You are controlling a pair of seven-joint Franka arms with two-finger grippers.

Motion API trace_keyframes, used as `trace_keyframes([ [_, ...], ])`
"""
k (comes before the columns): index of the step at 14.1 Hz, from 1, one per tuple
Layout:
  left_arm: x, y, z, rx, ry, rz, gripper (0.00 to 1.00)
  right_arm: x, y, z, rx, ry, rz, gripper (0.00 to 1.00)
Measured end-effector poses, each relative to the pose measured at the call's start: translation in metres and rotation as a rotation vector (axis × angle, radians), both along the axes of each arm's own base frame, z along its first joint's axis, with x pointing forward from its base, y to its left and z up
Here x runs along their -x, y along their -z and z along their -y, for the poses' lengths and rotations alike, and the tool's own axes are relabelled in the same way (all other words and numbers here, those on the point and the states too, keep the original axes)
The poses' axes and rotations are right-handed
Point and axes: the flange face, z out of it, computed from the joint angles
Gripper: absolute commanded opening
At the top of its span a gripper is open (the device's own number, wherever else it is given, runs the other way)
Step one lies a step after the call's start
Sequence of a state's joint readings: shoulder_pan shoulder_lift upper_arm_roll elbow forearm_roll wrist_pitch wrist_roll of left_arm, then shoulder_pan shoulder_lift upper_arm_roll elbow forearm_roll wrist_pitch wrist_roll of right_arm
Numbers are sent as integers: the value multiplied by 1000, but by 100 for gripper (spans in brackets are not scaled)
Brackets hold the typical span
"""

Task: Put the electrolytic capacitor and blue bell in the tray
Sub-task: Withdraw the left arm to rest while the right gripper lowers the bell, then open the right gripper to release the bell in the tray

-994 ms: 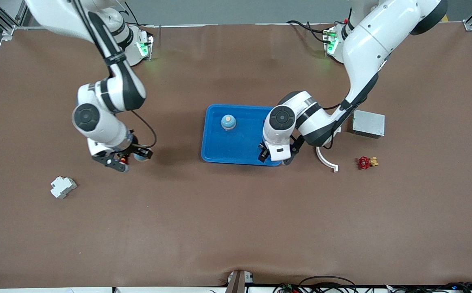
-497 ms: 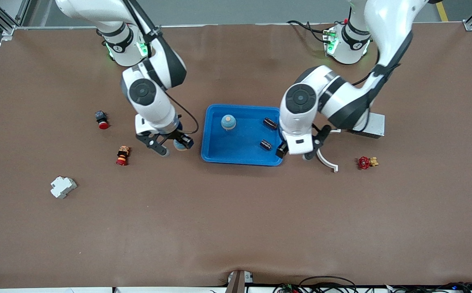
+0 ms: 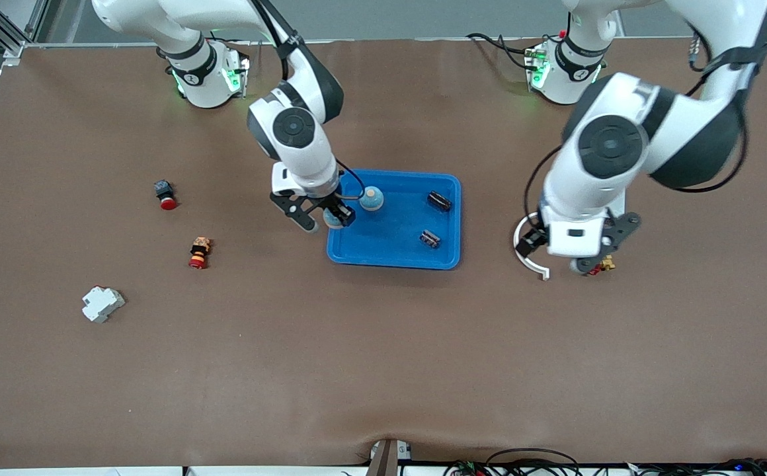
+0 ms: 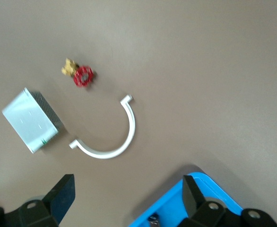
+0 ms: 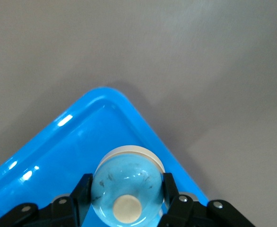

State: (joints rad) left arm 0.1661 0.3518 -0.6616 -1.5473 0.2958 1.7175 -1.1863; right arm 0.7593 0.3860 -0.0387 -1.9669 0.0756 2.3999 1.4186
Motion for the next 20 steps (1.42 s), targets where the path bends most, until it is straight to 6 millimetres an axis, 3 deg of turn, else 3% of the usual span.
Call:
trace_keyframes([
  [3,-13,-34,-59,34,60,3,100,-3,22,-29,20,42,7,0],
  [5,-19,-54,-87,47,92,8,100,-9,42,-42,43,61,15,0],
  [9,-21,-75,-114,48,200,-3,100,-16,75,-56,61,73,8,0],
  [13,-20,-90,-126,25,327,6,100,-20,78,-60,55,88,15,0],
  [15,-16,-104,-144,31,383,14,100,-19,78,-61,54,88,16,0],
  [18,4,-138,-175,29,475,39,100,-18,88,-63,57,87,14,0],
  [20,25,-151,-196,73,487,46,100,-20,87,-65,55,87,16,0],
])
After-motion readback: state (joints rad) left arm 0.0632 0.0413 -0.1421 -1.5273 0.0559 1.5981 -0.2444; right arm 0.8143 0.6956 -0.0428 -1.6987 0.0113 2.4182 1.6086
